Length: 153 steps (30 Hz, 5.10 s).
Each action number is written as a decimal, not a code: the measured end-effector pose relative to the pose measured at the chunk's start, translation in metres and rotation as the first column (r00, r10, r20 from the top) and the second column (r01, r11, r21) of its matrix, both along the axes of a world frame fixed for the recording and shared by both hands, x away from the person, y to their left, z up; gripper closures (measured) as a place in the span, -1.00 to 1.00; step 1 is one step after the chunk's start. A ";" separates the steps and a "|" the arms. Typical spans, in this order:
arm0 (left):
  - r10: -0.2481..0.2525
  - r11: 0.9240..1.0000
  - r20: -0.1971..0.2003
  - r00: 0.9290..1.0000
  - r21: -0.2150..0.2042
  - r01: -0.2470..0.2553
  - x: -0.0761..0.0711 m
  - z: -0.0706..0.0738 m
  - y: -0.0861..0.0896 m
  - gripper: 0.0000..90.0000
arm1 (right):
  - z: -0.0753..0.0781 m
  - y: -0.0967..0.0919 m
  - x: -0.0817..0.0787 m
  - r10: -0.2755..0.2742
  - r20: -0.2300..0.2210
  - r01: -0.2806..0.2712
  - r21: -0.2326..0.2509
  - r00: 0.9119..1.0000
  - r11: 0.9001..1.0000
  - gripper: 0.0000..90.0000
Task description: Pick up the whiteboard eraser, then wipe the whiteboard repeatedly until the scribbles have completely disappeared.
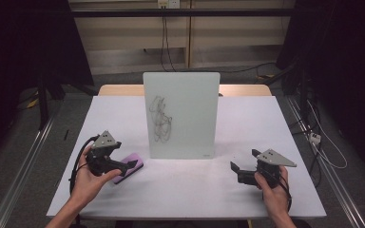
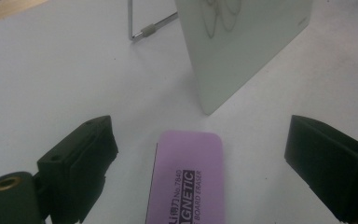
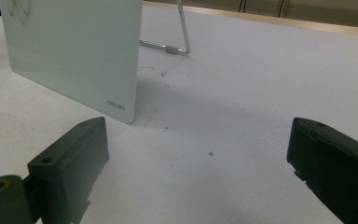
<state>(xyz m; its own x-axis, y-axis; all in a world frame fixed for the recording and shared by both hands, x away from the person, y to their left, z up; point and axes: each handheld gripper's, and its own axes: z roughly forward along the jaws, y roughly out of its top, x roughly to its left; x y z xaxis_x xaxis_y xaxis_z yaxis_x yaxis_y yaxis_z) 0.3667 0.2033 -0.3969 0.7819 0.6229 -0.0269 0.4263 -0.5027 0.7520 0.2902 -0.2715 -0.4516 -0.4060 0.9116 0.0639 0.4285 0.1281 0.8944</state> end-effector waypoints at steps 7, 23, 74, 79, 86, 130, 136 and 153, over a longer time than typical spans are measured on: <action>-0.014 0.999 -0.042 0.999 0.046 0.016 0.005 0.000 -0.001 -0.80 | 0.000 0.001 0.000 0.004 0.001 -0.004 0.001 1.000 1.000 -0.87; -0.037 0.987 -0.119 0.992 0.152 0.055 0.008 -0.008 -0.009 -0.64 | 0.000 0.000 0.000 0.011 0.002 -0.011 0.005 1.000 1.000 -0.87; -0.012 0.985 -0.154 0.988 0.168 0.038 0.014 -0.026 0.002 -0.09 | 0.001 0.005 0.001 0.022 -0.009 -0.022 -0.007 1.000 1.000 -0.85; -0.014 0.992 -0.114 0.993 0.126 0.029 0.010 -0.019 0.005 -0.09 | 0.000 0.005 0.002 0.020 -0.007 -0.020 -0.008 1.000 1.000 -0.85; 0.003 0.998 -0.058 0.998 0.057 0.000 0.006 -0.013 0.011 -0.09 | 0.000 0.006 0.002 0.021 -0.008 -0.021 -0.008 1.000 1.000 -0.85; -0.090 0.990 0.172 0.981 -0.089 0.107 -0.010 0.030 -0.007 -0.09 | 0.001 0.004 0.000 0.023 -0.004 -0.023 0.001 1.000 1.000 -0.85; -0.103 0.989 0.189 0.977 -0.084 0.120 -0.006 0.039 -0.019 -0.09 | 0.000 0.005 0.002 0.026 -0.005 -0.026 -0.004 1.000 1.000 -0.85; -0.137 0.986 0.234 0.962 -0.065 0.156 0.005 0.065 -0.043 -0.09 | 0.000 0.006 0.002 0.030 -0.008 -0.030 -0.002 1.000 1.000 -0.85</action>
